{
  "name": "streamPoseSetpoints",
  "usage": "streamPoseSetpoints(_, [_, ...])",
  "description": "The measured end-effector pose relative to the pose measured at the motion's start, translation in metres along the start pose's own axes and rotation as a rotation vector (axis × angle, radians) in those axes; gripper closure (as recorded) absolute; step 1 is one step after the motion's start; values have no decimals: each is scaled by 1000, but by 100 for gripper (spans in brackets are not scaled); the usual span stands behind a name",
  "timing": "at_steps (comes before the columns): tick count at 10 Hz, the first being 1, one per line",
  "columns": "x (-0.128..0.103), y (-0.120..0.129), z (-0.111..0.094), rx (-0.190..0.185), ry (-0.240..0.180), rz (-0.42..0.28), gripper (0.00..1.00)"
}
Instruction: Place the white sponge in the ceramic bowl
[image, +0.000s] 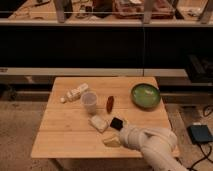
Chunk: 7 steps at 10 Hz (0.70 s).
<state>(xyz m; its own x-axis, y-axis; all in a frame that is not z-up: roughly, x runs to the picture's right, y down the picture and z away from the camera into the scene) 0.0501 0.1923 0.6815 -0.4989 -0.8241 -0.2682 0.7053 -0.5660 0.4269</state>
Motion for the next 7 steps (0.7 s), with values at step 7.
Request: streamPoseSetpoints(7, [43,-3,47,-12,41,-76,20])
